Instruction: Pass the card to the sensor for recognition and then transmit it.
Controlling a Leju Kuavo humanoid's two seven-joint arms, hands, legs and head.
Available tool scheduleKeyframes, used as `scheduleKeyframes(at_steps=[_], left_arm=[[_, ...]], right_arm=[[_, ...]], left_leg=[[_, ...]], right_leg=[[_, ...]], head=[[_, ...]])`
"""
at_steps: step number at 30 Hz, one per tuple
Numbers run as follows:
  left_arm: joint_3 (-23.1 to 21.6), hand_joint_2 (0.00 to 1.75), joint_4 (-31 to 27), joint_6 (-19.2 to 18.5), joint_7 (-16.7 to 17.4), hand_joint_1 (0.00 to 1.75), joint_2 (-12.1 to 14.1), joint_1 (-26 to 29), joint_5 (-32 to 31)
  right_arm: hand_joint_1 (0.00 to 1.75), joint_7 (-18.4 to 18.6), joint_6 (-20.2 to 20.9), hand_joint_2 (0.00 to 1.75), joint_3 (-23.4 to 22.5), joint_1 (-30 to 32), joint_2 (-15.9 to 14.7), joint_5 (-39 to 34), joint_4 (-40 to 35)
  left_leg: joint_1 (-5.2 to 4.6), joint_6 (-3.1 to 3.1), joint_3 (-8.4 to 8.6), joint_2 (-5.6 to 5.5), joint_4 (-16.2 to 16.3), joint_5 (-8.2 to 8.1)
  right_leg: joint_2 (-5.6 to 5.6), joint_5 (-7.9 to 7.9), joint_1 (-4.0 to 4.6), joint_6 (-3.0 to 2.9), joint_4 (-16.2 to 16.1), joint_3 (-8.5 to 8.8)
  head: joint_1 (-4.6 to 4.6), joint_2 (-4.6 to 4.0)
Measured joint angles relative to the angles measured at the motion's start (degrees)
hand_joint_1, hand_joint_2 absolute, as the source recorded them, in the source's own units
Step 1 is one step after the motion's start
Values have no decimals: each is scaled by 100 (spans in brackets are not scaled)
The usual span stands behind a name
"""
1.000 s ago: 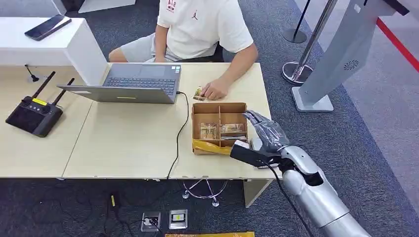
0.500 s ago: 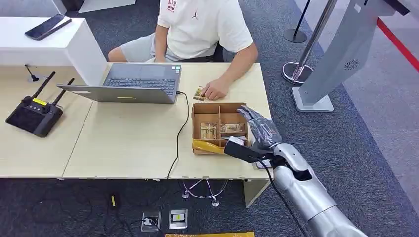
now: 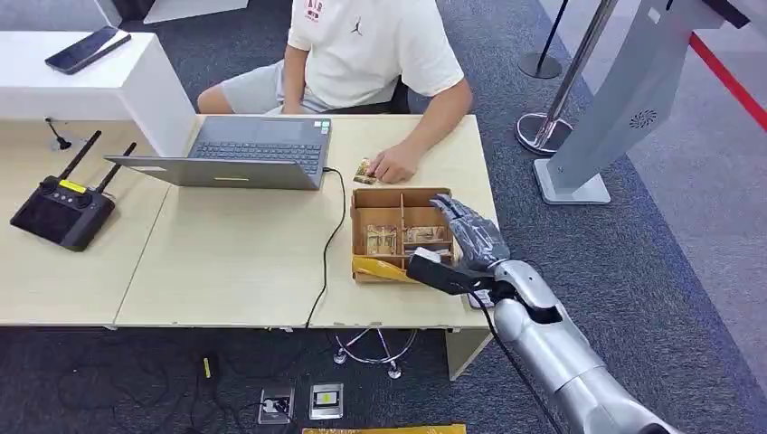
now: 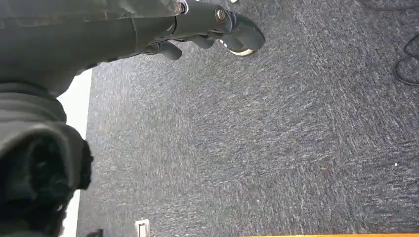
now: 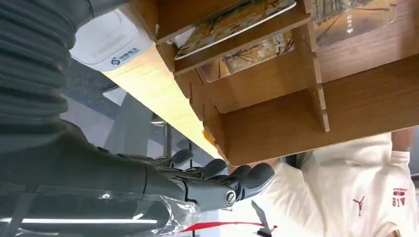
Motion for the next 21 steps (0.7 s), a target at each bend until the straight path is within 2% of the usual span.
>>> scheduleKeyframes(at_steps=[21], left_arm=[[2, 0, 0, 11, 39, 0, -72, -39, 44]], right_arm=[[0, -203, -98, 175, 144, -334, 317, 20, 673]], left_leg=[[0, 0, 0, 0, 0, 0]], right_leg=[[1, 0, 0, 0, 0, -1]], head=[[0, 0]])
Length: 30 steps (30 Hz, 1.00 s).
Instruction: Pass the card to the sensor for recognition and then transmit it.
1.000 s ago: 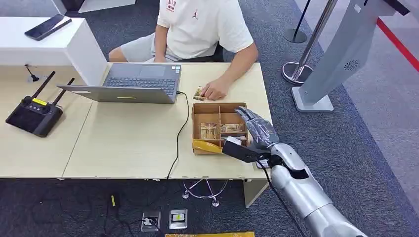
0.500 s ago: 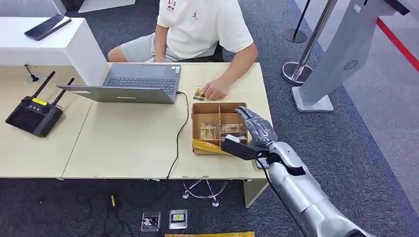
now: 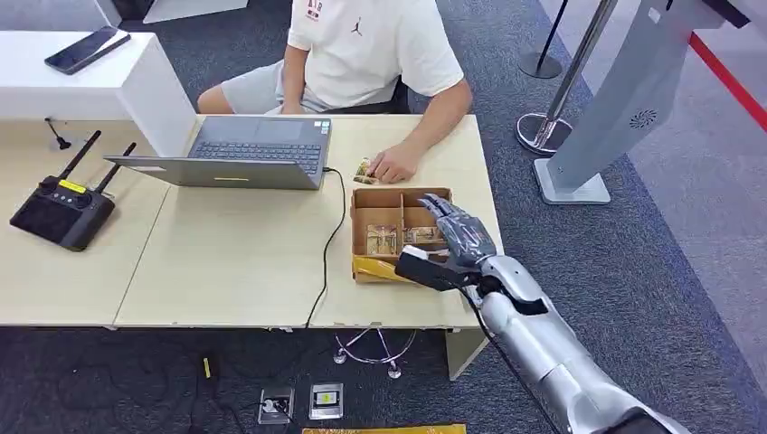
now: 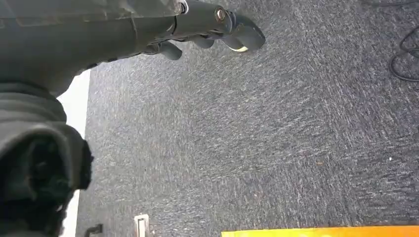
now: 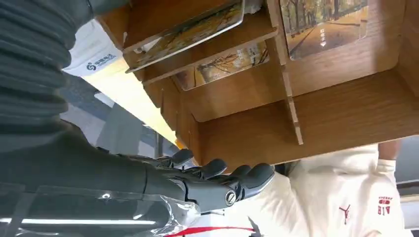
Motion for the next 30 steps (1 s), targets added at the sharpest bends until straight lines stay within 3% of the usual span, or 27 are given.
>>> scheduleKeyframes(at_steps=[1, 2, 3, 4, 20, 30], left_arm=[[0, 0, 0, 0, 0, 0, -4, -1, 0], [0, 0, 0, 0, 0, 0, -11, -1, 2], [0, 0, 0, 0, 0, 0, -13, -3, 2], [0, 0, 0, 0, 0, 0, -17, -4, 2], [0, 0, -11, 7, 13, 0, -81, -160, -35], [-24, 0, -46, 4, 39, 0, -122, -228, -85]], right_arm=[[129, 0, 0, 175, 7, -9, 11, 0, 18], [162, -2, 2, 175, 13, -18, 18, 0, 44], [162, -2, 4, 175, 18, -23, 31, 0, 59], [175, -2, 11, 175, 18, -30, 31, -2, 77], [162, -87, 256, 175, 26, -74, 35, -79, 278], [175, -87, 262, 175, 26, -73, 22, -127, 339]], left_leg=[[0, 0, 0, 0, 0, 0], [0, 0, 0, 0, 0, 0], [0, 0, 0, 0, 0, 0], [0, 0, 0, 0, 0, 0], [0, 0, 6, 0, 1, 0], [0, 0, 9, 1, 2, 0]], right_leg=[[0, 0, 0, 0, 0, 0], [0, 0, 0, 0, 0, 0], [0, 0, 0, 0, 0, 0], [0, 0, 0, 0, 0, 0], [1, 0, 0, 0, 0, 2], [4, 1, 0, 0, 0, 4]], head=[[2, 0], [0, 0], [0, 0], [2, 0], [0, 0], [0, 0]])
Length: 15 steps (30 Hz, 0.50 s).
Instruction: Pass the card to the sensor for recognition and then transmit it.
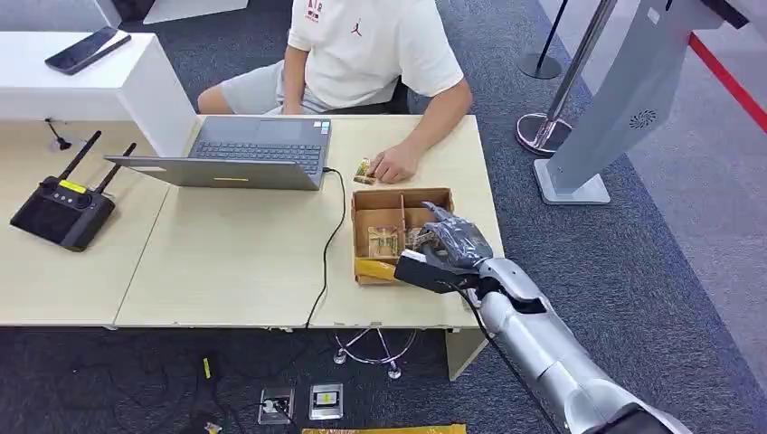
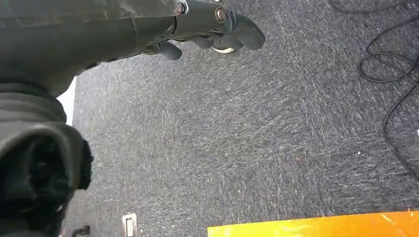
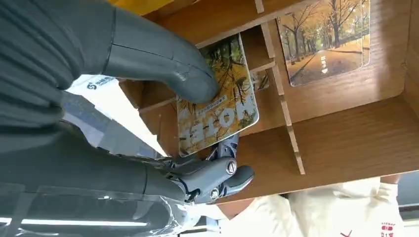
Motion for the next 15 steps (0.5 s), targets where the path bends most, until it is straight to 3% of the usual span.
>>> scheduleKeyframes(at_steps=[7, 15], left_arm=[[-42, 0, -9, 9, 4, 0, -9, -5, 0], [-72, 0, -9, 120, -4, 0, -9, 17, 87]], right_arm=[[175, 2, -116, 175, -41, -14, -43, -26, 9], [175, -18, -271, 175, -417, -406, -232, -397, -330]], left_leg=[[0, 0, 0, 1, 0, 0], [-2, 0, 0, 3, 2, 1]], right_leg=[[2, 1, 0, 0, 0, 1], [5, 3, -3, 1, 0, 1]], head=[[0, 0], [0, 0]])
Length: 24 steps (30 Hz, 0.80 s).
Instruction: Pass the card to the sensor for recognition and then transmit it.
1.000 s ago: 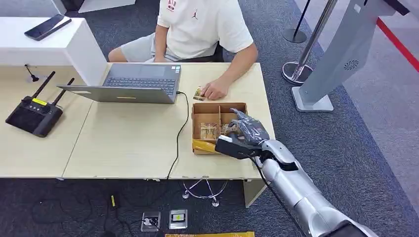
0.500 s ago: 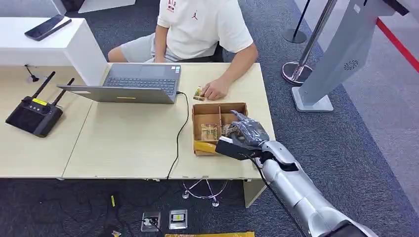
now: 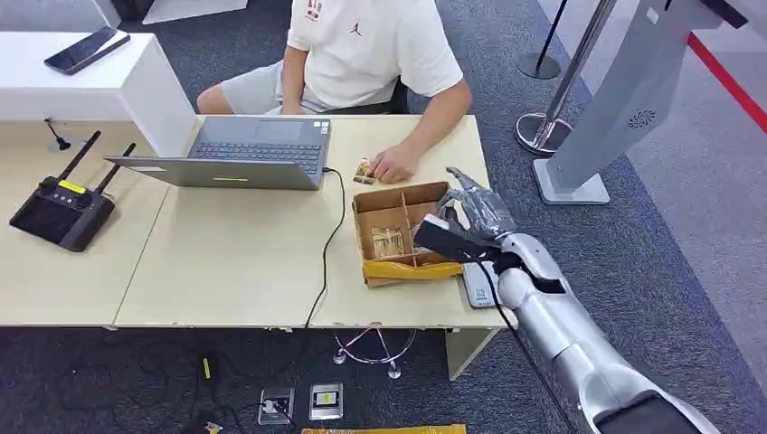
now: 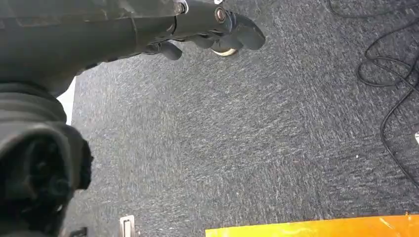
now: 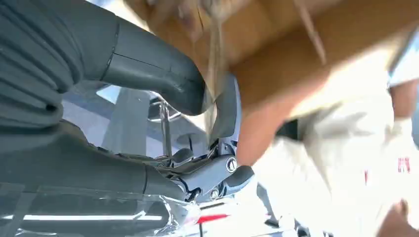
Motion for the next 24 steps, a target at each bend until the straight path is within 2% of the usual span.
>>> scheduleKeyframes(at_steps=[7, 14, 18, 24], left_arm=[[0, 0, 0, 9, -35, 0, 0, 64, 18], [-7, 0, 0, -15, -35, 0, 0, 65, -55], [-30, 0, 0, -93, -31, 0, 0, 28, -135], [-52, 0, 0, -243, 72, 0, 11, -67, -269]], right_arm=[[175, -7, 87, 175, -517, -584, -274, -315, -433], [175, -90, 96, 175, -750, -876, -389, -243, -542], [175, -217, 48, 175, -752, -1083, -380, -2, -396], [175, -232, -74, 175, -665, -1545, -258, 432, 354]], left_leg=[[0, 0, 0, 0, 1, 0], [0, 0, -3, 0, 0, 0], [0, 0, -6, -1, 0, 0], [2, -1, -8, -4, -1, 2]], right_leg=[[-1, 0, 0, 0, 0, 0], [0, 0, 0, 0, 0, -1], [-2, 0, 0, 0, 1, -2], [-6, 0, 3, 0, 2, 1]], head=[[0, 0], [0, 0], [0, 0], [0, 0]])
